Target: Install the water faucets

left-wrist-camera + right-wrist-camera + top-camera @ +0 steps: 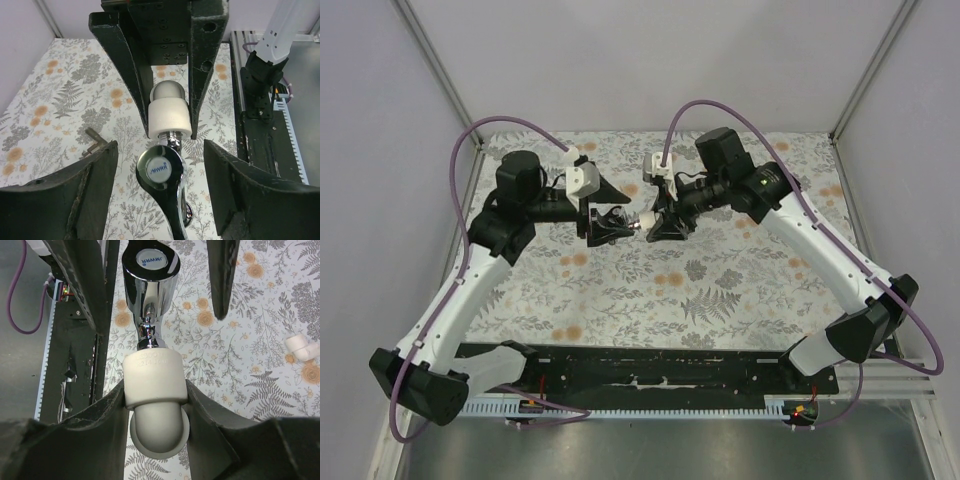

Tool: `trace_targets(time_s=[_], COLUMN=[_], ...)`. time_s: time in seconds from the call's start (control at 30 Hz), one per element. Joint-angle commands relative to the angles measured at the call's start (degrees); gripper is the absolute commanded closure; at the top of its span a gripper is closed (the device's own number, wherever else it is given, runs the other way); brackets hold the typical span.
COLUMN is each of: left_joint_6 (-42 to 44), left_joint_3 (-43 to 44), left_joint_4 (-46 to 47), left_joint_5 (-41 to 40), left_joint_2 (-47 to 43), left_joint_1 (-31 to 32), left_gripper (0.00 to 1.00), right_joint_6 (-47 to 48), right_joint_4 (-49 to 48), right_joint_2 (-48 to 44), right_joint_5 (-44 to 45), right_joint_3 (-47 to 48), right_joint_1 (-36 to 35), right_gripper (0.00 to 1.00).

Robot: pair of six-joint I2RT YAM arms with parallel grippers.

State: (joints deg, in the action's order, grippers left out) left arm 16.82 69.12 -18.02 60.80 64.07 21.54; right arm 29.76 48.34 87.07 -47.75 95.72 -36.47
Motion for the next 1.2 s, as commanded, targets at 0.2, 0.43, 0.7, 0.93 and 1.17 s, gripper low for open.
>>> trace_targets(time_s=[0.2,0.43,0.7,0.93,1.17], left_joint_6=[13.4,14.5,14.9,8.2,14.4], left_joint_3=[4.4,3.7,0.5,-22.1,-35.5], left_joint_4=[-13.0,-13.4,-11.4,24.8,48.8], left_joint_5=[-6.8,-7.7,-9.2,-44.0,-76.2], left_joint_2=[3.3,2.1,0.3,-12.2,-12.7], left_joint_1=[4.7,5.1,7.5,19.2,33.2], left_gripper=[0.36,0.55,0.98,0.98,0.98], right_joint_6=[2.1,2.1,-6.0,-33.1,-55.5], right_joint_4=[-0.4,-0.3,-3.9,-12.7,-19.1], right_joint_2=[-1.0,-1.1,-0.1,1.4,0.6], right_joint_5=[2.1,2.6,2.2,13.3,22.2], right_joint_3=[3.0,2.9,1.9,-1.0,-5.4], right_joint_1=[-1.1,-1.8,-2.2,-2.3,-2.3], right_gripper=[1.0,1.0,1.0,1.0,0.97])
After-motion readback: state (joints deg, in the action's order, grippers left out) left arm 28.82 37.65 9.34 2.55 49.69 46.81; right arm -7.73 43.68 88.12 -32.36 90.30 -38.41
